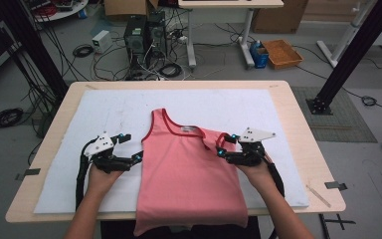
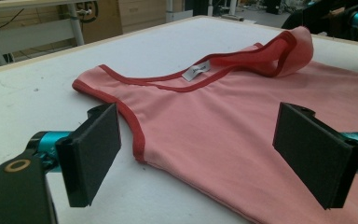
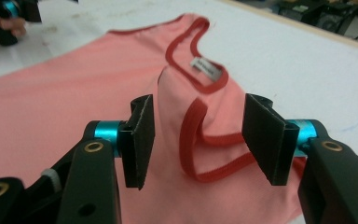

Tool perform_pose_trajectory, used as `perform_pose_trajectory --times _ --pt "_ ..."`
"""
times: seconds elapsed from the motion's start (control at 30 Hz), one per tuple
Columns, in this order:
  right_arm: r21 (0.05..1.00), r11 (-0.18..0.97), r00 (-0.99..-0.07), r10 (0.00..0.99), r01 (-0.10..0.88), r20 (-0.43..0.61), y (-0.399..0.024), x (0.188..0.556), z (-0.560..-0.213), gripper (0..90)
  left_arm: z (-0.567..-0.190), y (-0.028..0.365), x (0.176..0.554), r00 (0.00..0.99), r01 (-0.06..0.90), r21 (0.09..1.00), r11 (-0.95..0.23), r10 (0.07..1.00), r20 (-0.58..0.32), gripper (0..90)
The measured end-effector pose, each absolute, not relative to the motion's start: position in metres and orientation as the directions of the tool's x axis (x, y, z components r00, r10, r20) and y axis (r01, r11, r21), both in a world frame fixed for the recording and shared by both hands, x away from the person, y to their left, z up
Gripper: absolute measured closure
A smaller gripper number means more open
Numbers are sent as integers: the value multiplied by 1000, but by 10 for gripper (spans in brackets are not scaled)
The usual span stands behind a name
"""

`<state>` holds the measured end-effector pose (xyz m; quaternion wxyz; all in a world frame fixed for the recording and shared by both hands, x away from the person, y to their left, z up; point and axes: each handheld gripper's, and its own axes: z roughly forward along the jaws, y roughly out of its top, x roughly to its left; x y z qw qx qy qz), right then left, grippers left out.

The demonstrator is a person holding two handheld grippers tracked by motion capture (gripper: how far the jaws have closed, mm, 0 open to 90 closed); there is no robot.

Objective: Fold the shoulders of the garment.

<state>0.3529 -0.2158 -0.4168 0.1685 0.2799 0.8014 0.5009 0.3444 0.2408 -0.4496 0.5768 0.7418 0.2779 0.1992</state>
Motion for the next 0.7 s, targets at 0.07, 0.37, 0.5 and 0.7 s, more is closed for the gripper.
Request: perform_pose_trajectory --times 0.07,0.37,0.5,0.7 --pt "905 326 -788 616 273 16 -216 355 -412 445 -450 240 344 765 181 967 -180 644 -23 151" --pt "881 382 -833 552 280 25 -196 379 -403 514 -450 241 344 766 182 967 -181 643 -24 151" --pt "854 434 -858 512 287 28 -193 383 -412 673 -450 241 344 765 184 967 -177 643 -28 151" --pt "853 459 -870 493 249 -11 -193 370 -416 797 -450 241 344 765 181 967 -180 643 -24 151"
